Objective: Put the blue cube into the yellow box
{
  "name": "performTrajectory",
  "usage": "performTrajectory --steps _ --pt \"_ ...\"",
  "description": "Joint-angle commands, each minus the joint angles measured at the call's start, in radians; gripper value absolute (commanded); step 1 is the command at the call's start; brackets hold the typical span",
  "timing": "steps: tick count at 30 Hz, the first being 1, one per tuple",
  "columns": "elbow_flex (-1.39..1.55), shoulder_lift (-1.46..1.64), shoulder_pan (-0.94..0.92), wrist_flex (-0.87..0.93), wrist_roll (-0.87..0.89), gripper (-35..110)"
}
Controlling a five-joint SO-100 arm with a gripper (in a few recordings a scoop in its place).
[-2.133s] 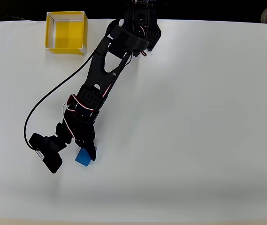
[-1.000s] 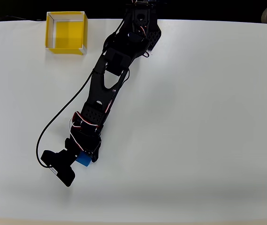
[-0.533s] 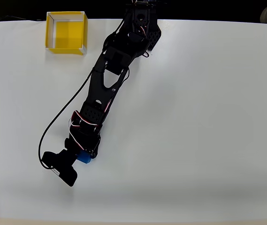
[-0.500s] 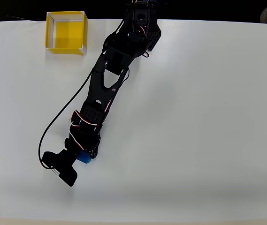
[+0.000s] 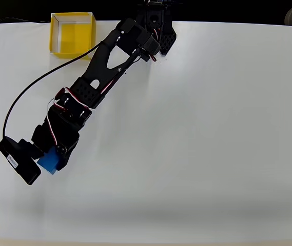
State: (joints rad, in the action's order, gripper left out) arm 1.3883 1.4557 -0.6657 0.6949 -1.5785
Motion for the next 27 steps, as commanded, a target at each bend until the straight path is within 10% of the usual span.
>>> performTrajectory --steps 1,27 --pt "-0.038 0.250 -0.155 0.057 -0.025 11" --pt "0.275 0.491 -0.888 0.288 -0.078 9"
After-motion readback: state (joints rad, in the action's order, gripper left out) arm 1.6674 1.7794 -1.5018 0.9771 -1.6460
